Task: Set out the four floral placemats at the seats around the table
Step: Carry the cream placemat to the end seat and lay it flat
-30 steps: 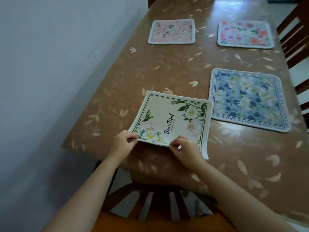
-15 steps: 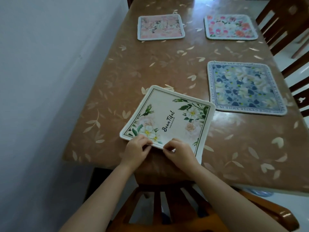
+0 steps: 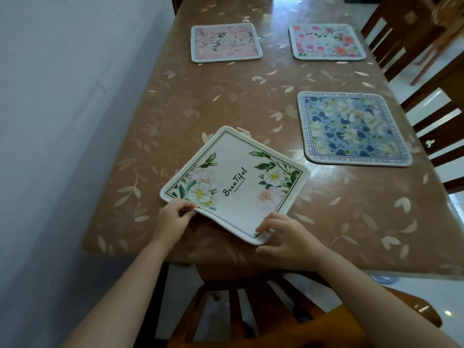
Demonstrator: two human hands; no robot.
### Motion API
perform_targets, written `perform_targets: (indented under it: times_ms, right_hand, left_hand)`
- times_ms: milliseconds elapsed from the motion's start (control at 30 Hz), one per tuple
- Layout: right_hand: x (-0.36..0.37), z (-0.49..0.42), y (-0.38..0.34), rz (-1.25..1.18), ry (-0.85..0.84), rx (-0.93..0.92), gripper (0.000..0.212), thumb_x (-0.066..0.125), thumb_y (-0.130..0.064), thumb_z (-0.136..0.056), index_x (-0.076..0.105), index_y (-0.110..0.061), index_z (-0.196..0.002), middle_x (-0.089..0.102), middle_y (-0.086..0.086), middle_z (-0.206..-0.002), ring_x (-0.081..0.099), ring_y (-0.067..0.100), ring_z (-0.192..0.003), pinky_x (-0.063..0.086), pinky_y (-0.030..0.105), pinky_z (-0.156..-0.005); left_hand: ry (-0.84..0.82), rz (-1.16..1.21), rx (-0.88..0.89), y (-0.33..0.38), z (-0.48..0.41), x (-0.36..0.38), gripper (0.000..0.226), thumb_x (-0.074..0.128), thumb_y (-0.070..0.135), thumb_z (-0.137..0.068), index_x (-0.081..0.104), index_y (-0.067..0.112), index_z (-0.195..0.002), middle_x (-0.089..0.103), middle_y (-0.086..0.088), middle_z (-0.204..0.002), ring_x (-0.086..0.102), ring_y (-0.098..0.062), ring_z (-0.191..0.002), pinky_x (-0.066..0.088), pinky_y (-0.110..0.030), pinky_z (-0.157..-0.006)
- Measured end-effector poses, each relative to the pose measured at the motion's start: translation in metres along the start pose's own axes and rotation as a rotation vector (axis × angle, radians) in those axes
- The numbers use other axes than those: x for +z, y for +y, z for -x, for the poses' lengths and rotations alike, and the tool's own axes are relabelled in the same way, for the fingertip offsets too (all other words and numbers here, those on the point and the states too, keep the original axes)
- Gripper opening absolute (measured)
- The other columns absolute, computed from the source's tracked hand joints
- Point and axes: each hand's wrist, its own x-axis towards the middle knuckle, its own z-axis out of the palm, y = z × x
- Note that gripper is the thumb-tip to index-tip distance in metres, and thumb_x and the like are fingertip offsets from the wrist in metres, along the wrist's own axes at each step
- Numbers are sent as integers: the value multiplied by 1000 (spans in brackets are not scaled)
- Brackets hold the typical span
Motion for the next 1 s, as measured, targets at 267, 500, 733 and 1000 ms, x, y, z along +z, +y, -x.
perform_targets:
  times_ms: [267,500,733,1000]
  right_hand:
    - [12,-13,-8,-65,160,-72,8,71,-7,-77,69,-15,-74,61,-4,-76,57,3,-70,48,21,-64]
    - [37,-30,-26,-54,93,-123,1,70,-11,-79,70,-12,-78,59,-2,-76,52,5,-67,39,12,-61]
    - [44,-27,-15,-17,49,-93,3,72,-9,-75,69,-10,-77,56,-4,-77,52,8,-69,38,12,-61]
    - [35,-30,1,82,62,-121,5,71,-12,-77,68,-11,-81,60,1,-85,56,15,-81,50,30,-71]
  left_hand:
    - [-76,-103,181,13,9,-9,18,66,-6,-74,68,9,-83,66,-5,-90,59,-16,-88,44,-19,-81]
    - [-261,-58,362,40,56,9,13,67,4,-75,64,9,-87,62,-2,-86,56,-11,-84,44,-20,-77]
    - [-233,7,256,43,64,19,8,64,-3,-76,62,5,-79,60,-7,-79,56,-14,-76,47,-24,-69]
    - [-185,41,156,24,66,7,19,63,-8,-72,60,11,-73,60,-3,-77,58,-10,-74,47,-16,-67]
